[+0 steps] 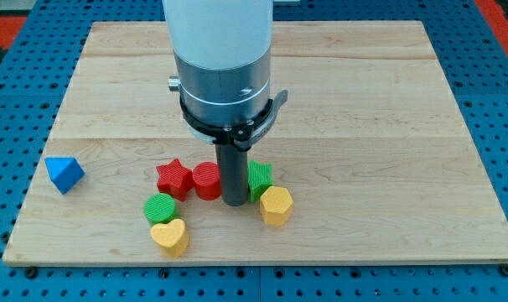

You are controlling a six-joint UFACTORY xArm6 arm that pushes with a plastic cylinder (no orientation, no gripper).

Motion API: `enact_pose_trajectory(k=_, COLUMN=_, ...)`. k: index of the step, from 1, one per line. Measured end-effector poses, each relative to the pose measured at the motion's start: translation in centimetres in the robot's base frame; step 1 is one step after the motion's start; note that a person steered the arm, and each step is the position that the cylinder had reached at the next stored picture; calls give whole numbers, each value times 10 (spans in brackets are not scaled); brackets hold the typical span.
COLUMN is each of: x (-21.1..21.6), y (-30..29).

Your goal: Move the yellow heart to the bottom right of the blue triangle

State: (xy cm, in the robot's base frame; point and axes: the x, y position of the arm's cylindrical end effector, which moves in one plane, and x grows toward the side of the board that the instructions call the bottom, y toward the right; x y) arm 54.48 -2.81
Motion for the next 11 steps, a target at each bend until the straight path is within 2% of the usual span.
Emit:
enact_pose_trajectory(k=1, x=16, y=9)
enact_pose_trajectory(k=3, x=20, y=76)
enact_pose_trajectory(k=4, x=29, y=64)
enact_pose_trajectory(k=5, x=74, y=34)
enact_pose_trajectory(k=6, x=74, y=30)
enact_pose_trajectory(k=7, x=73, y=3)
enact_pose_trajectory(k=9, x=74, y=-178)
enact_pose_trajectory(k=10, x=73, y=-229)
enact_pose_trajectory(k=11, x=66, y=-249)
